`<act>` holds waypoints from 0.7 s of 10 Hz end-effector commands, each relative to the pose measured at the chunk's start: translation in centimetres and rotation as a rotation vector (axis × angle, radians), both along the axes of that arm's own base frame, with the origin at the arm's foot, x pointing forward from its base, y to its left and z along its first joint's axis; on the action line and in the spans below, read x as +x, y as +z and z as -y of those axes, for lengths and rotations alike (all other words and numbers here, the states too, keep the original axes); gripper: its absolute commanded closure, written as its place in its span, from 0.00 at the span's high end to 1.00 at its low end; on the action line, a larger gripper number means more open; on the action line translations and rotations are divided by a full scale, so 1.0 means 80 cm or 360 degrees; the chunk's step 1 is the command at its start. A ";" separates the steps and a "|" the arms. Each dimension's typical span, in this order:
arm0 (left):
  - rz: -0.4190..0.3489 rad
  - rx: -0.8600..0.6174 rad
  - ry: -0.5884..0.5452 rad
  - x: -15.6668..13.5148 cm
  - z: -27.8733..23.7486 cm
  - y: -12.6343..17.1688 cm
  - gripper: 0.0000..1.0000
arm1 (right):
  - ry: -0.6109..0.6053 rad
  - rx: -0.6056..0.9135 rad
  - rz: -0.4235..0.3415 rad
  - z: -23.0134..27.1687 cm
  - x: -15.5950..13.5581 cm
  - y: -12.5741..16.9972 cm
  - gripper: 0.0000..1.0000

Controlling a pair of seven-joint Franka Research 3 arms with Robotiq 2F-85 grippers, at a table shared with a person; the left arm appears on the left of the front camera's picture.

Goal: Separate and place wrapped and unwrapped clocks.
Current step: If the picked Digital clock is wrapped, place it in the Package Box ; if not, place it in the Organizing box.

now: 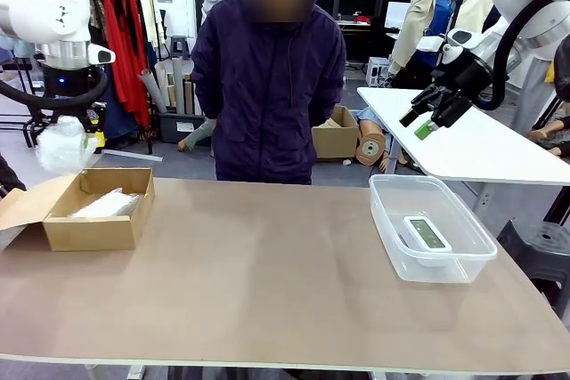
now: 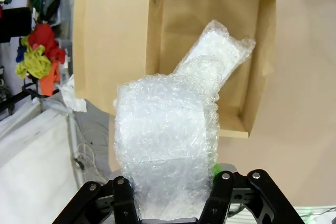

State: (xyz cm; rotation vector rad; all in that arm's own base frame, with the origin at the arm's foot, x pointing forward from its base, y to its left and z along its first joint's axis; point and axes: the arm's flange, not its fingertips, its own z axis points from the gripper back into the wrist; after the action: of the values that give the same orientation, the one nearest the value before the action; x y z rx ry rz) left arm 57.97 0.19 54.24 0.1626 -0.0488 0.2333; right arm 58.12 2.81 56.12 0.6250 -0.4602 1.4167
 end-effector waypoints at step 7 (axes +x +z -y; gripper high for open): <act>0.0023 0.0205 -0.0367 0.063 -0.037 -0.103 0.00 | 0.0010 -0.0027 0.0003 -0.001 -0.003 0.001 1.00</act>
State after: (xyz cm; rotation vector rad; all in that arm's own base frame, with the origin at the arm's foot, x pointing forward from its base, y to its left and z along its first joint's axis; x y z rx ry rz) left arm 63.01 1.87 46.04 0.2964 -0.0865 0.0727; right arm 58.12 2.81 56.12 0.6249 -0.4603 1.4167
